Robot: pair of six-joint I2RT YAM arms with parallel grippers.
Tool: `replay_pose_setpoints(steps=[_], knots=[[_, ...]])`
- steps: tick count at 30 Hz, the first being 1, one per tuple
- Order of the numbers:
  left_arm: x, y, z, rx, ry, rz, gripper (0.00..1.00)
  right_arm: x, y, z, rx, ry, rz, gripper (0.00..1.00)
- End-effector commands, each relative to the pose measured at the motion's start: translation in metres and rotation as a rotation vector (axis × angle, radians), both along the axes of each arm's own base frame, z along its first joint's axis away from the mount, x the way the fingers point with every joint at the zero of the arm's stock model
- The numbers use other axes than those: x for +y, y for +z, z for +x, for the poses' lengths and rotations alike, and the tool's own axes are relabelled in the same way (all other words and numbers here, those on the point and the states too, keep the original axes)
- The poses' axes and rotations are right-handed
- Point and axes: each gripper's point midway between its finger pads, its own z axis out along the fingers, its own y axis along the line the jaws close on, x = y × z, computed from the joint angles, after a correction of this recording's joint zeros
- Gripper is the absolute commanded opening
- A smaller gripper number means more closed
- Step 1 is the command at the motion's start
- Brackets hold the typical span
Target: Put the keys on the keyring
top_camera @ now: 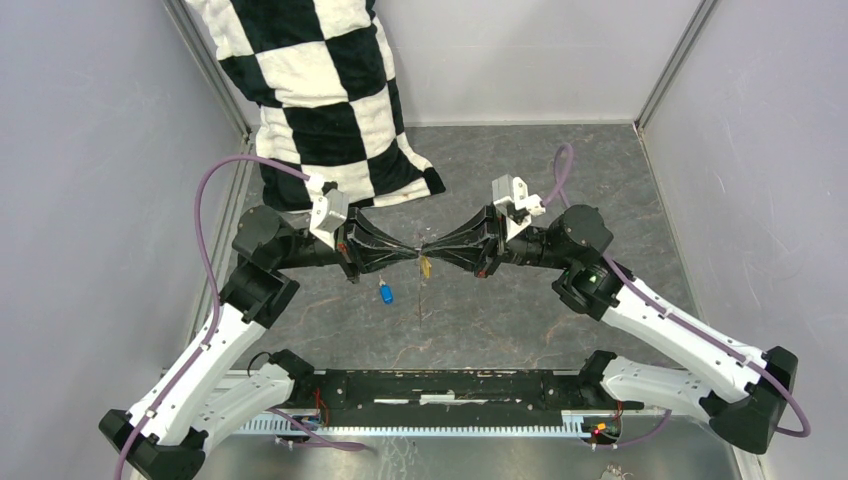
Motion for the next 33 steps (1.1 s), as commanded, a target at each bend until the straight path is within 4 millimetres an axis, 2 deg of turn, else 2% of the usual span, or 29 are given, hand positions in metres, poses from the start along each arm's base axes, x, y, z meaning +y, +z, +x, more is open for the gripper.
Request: replay_pose_setpoints(steps=[1,6,9,11,13,17,20,22,26,33], knots=[[0.001,0.012,-0.007,-0.040,-0.026,-0.030,0.02,0.002,0.006,-0.001,-0.022,0.021,-0.007,0.00],[0.002,0.010,-0.009,-0.050,-0.027,-0.024,0.02,0.000,-0.005,0.004,-0.023,-0.005,-0.092,0.00],[0.001,0.001,-0.011,-0.053,-0.054,0.012,0.02,-0.001,-0.001,0.004,-0.032,-0.007,-0.115,0.00],[0.000,-0.010,-0.007,-0.054,-0.051,0.060,0.15,0.001,0.000,0.007,-0.035,-0.006,-0.156,0.00],[0.001,-0.026,-0.003,-0.070,-0.049,0.141,0.24,0.003,-0.008,0.010,-0.018,-0.005,-0.228,0.00],[0.006,-0.045,0.003,-0.115,-0.039,0.252,0.32,0.004,-0.023,0.015,-0.003,-0.002,-0.328,0.01],[0.009,-0.046,0.003,-0.147,-0.040,0.285,0.33,0.002,-0.033,0.016,-0.001,-0.001,-0.382,0.01],[0.011,-0.054,0.002,-0.153,-0.054,0.327,0.32,0.002,-0.036,0.015,-0.006,0.005,-0.402,0.01],[0.012,-0.066,0.005,-0.134,-0.072,0.379,0.28,0.005,-0.036,0.010,-0.017,0.032,-0.426,0.01],[0.007,-0.070,0.011,-0.121,-0.083,0.390,0.29,0.013,-0.040,0.004,-0.032,0.059,-0.469,0.01]])
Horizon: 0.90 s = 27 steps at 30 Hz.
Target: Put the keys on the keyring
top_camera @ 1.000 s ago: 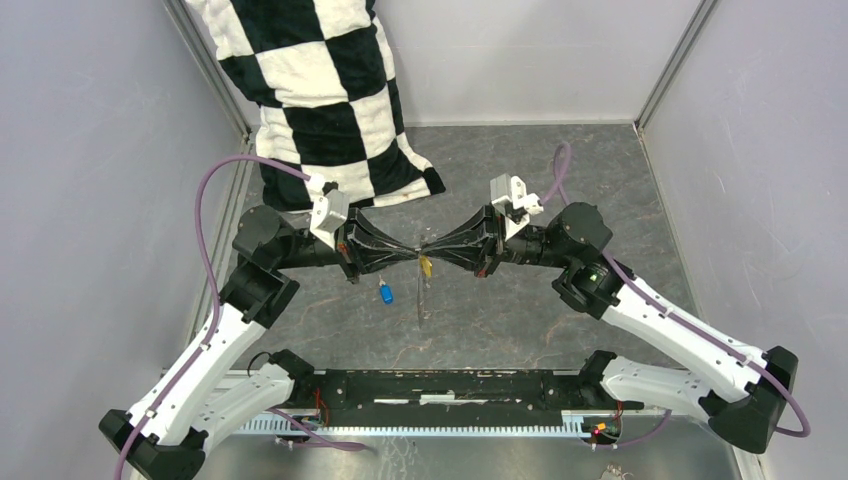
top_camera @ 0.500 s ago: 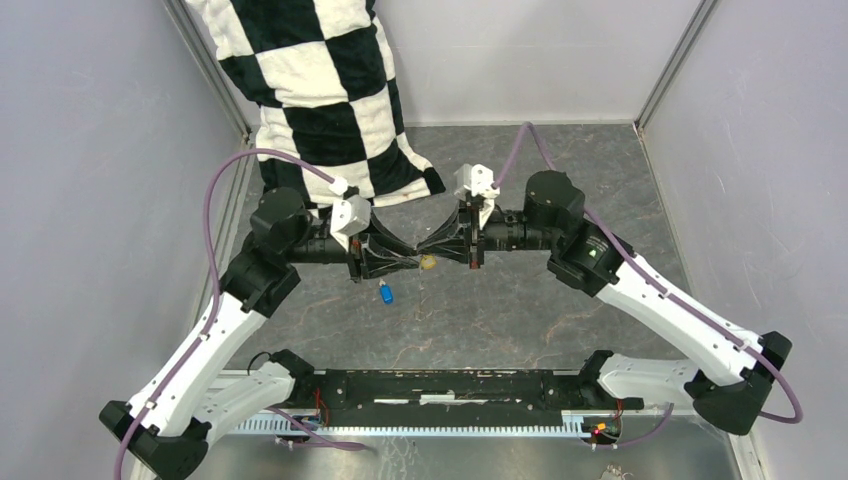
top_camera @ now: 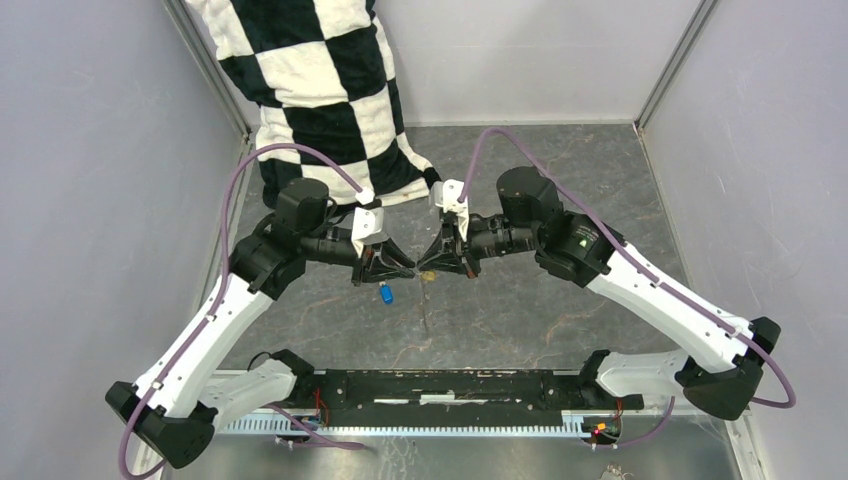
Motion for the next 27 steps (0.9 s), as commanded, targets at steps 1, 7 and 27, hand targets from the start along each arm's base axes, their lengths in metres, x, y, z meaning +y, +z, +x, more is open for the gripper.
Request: replay_pose_setpoints(steps=[1,7,27], knots=[[-0.001,0.011,0.002,-0.063,-0.026,-0.004,0.29,0.003,0.022,-0.003,-0.064,0.020,0.028,0.01],[-0.001,0.015,-0.008,-0.041,-0.065,-0.014,0.30,0.005,0.018,-0.004,-0.074,0.023,0.008,0.01],[0.003,0.012,-0.017,-0.028,-0.133,0.032,0.47,0.013,0.014,-0.010,-0.097,0.047,-0.029,0.01]])
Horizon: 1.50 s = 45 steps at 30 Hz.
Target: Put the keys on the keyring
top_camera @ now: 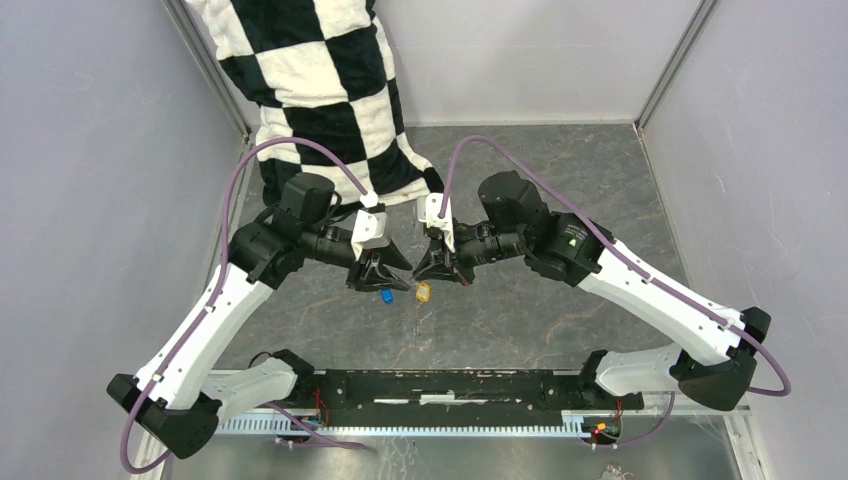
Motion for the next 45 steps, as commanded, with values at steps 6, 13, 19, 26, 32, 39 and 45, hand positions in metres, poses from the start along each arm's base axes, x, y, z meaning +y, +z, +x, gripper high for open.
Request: replay_pose_setpoints(steps=[6,13,19,26,32,39,45], knots=[[-0.006,0.013,-0.001,-0.014,-0.046,-0.031,0.37,0.009,0.031,0.001,-0.065,0.010,0.068,0.01],[-0.007,0.014,0.003,-0.039,-0.039,-0.025,0.09,0.012,0.034,0.000,-0.062,0.018,0.076,0.01],[-0.009,0.016,0.004,-0.035,-0.041,-0.035,0.02,0.013,0.047,-0.002,-0.053,0.008,0.122,0.01],[-0.017,0.027,0.005,0.060,0.041,-0.148,0.02,-0.002,0.079,0.004,-0.075,-0.119,0.267,0.27],[-0.017,0.041,0.004,0.003,0.046,-0.222,0.02,-0.028,0.086,0.014,-0.084,-0.244,0.349,0.44],[-0.015,0.053,-0.001,-0.132,-0.015,-0.243,0.02,-0.038,0.060,0.006,0.021,-0.230,0.389,0.56],[-0.014,0.060,0.003,-0.145,0.023,-0.255,0.02,-0.038,0.046,-0.004,0.084,-0.202,0.420,0.60]])
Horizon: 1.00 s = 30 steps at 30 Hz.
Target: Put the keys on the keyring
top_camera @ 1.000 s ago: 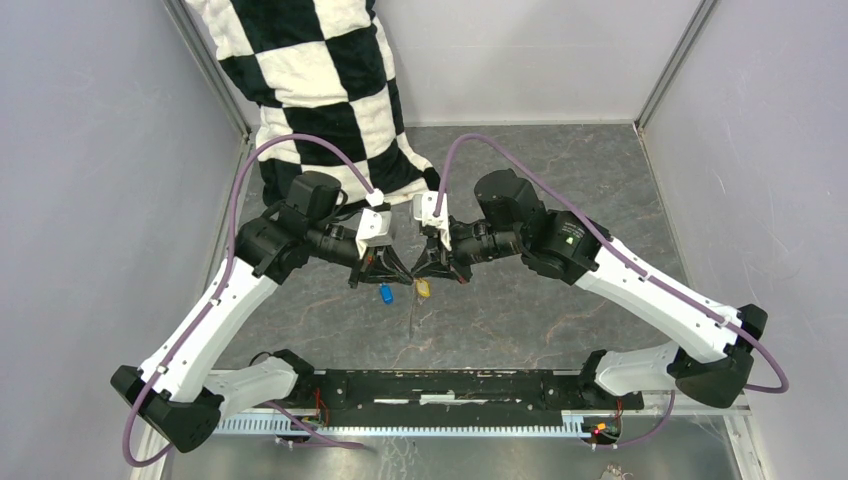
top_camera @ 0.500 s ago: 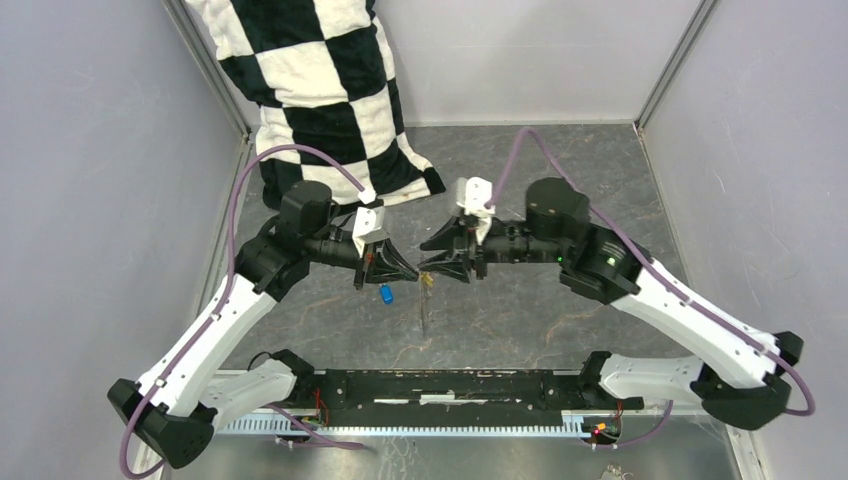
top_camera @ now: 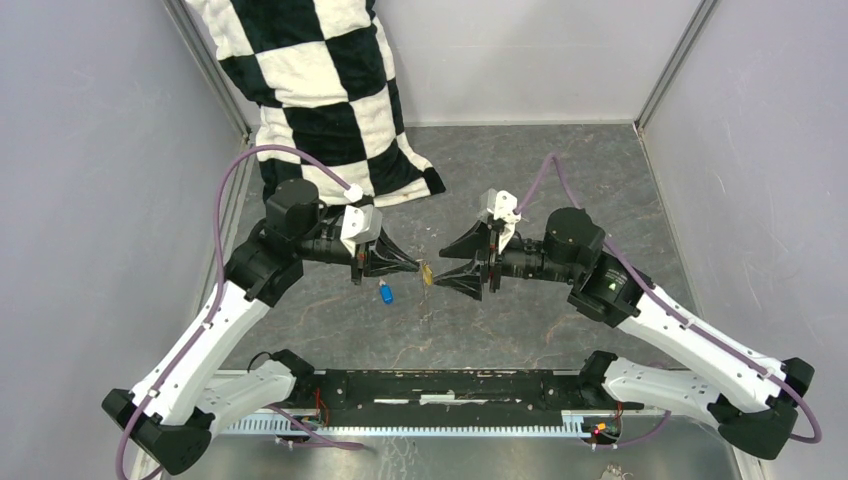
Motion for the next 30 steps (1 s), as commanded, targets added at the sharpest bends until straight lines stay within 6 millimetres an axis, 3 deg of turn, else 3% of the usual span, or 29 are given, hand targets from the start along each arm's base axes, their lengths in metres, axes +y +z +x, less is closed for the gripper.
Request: replay_pose_setpoints(steps=[1,6,14,18,27,30], knots=[[0.001,0.033,-0.001,-0.123,0.008,-0.082,0.02,0.001,0.020,-0.010,-0.001,0.039,0.111,0.60],[0.002,0.032,0.000,-0.110,0.024,-0.085,0.02,0.007,0.009,-0.005,0.027,0.034,0.088,0.57],[0.002,0.030,0.004,-0.107,0.057,-0.081,0.02,0.013,0.016,0.000,0.018,0.031,0.144,0.47],[0.002,0.032,0.012,-0.096,0.105,-0.087,0.02,0.015,0.012,-0.002,0.025,0.040,0.148,0.46],[0.002,0.034,0.014,-0.091,0.122,-0.102,0.02,0.016,0.005,0.013,0.033,-0.031,0.132,0.22],[0.002,0.035,0.014,-0.092,0.128,-0.109,0.02,0.016,0.003,0.020,0.040,-0.063,0.128,0.22]])
